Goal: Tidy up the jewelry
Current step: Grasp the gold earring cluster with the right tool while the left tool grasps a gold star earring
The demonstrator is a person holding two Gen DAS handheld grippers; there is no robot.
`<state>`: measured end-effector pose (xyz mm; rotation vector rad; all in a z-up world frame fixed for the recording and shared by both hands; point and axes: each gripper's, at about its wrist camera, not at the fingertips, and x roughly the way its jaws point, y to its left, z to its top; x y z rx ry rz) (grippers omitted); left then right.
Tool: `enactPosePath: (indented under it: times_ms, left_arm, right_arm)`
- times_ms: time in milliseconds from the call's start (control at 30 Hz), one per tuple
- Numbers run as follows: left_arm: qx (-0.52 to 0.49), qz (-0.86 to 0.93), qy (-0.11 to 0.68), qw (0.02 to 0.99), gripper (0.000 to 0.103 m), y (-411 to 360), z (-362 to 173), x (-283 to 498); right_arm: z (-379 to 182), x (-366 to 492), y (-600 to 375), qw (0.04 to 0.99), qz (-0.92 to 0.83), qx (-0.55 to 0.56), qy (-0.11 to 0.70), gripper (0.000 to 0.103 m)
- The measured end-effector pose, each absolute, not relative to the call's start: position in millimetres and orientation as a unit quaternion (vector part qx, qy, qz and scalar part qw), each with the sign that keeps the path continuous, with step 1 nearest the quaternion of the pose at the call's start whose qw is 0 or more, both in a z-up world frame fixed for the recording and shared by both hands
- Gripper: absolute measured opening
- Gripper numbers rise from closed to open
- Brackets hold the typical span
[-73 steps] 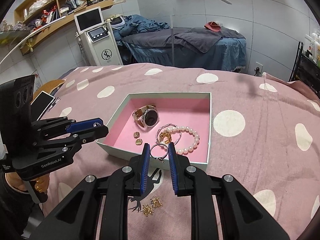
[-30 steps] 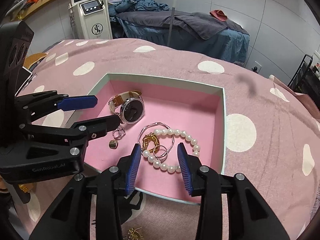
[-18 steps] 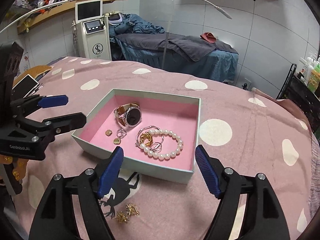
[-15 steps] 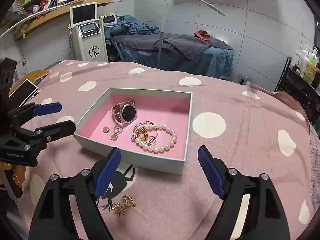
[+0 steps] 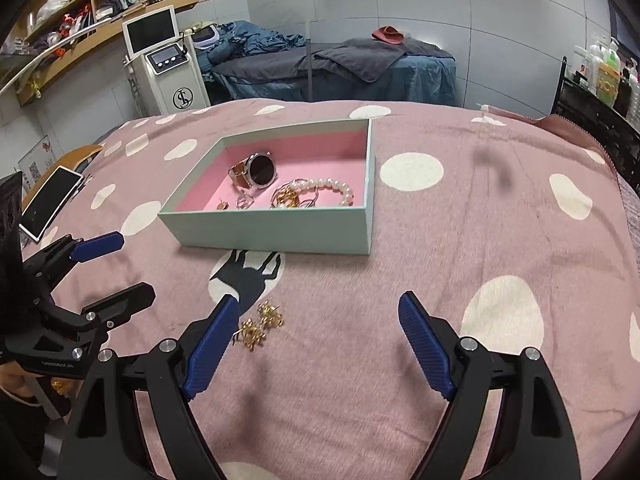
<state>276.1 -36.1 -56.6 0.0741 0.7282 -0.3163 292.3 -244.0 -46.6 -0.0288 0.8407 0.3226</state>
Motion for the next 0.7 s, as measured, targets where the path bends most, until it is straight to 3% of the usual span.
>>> enactPosePath:
  times_ms: [133,300,533,667,700]
  left_arm:
    - [0.044,-0.146,0.36,0.92,0.094,-32.1,-65.0,268.6]
    - [0.044,-0.14,0.366,0.919,0.094,-27.8,-70.6,263.9]
    - [0.042,-0.143,0.366,0.919,0.094,-29.7,-71.8,263.3]
    - [0.042,-0.15,0.369,0.916,0.094,-33.0,-73.4,264.8]
    - [0.042,-0.152,0.369,0.916,0.094,-34.1,-73.8,265.0]
  right_arm:
    - [-56.8,281.9,-231.1,0.892,0.164,-0.029,0.419,0.075]
    - [-68.8,279.2,-210.6,0.879,0.182,-0.046,0.439,0.052]
    - [-78.3,287.9,-194.0,0.875,0.171,-0.063,0.449,0.036]
    - [-78.6,290.6,-193.3,0.875,0.168,-0.065,0.449,0.016]
    - [-78.5,290.3,-194.1,0.875,0.171,-0.063,0.449,0.016]
